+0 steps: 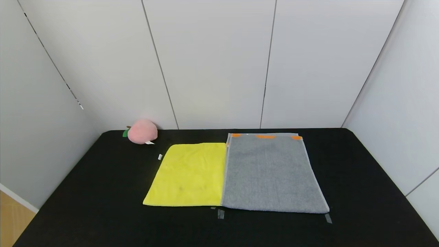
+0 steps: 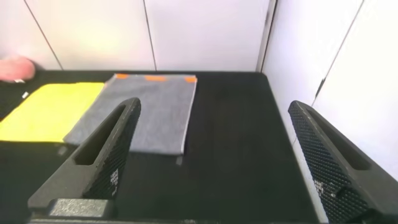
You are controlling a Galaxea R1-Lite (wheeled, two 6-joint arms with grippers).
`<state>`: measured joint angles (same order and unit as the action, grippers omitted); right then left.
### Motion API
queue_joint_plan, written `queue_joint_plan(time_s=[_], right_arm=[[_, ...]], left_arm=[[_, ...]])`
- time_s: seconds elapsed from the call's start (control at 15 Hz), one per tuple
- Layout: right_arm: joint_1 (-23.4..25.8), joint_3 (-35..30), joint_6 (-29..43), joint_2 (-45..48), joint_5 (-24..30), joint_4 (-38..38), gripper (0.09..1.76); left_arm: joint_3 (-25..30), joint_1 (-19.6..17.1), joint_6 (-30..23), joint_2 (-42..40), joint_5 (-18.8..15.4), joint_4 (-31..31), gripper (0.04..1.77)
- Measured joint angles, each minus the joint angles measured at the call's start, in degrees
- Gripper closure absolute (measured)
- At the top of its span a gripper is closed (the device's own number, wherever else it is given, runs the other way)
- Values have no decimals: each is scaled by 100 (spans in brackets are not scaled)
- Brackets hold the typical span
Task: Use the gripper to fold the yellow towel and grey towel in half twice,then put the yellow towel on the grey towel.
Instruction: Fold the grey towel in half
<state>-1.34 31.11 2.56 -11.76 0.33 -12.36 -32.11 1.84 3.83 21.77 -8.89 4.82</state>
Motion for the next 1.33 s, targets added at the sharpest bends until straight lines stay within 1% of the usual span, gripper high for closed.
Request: queue_joint_plan(time_s=[0.2, 0.47, 0.6, 0.73, 0.87, 1.0, 1.2, 1.33], right_arm=[[-96, 686, 0, -728, -191, -48, 14], [-119, 1448, 0, -1814, -227, -180, 14], [-102, 1773, 6, -2431, -224, -187, 14], [-63, 2057, 15, -3054, -224, -184, 14], [-39, 2286, 55, -3635, -227, -167, 14], [-28, 2465, 85, -4201, -233, -151, 14], [-23, 2673, 200, -4948, -232, -140, 14], [-23, 2768, 291, -5431, -221, -140, 14]], left_arm=[[-694, 16, 2, 816, -66, 33, 9], [-1565, 28, 2, 1946, -85, 55, 9], [-1918, 118, -11, 2536, -83, 46, 9], [-2219, 345, -39, 3106, -52, 20, 9], [-2464, 714, -77, 3611, 38, -6, 9], [-2682, 1089, -148, 4123, 224, -13, 9], [-3040, 1554, -421, 4892, 563, -15, 9], [-3291, 1786, -614, 5414, 646, -17, 9]])
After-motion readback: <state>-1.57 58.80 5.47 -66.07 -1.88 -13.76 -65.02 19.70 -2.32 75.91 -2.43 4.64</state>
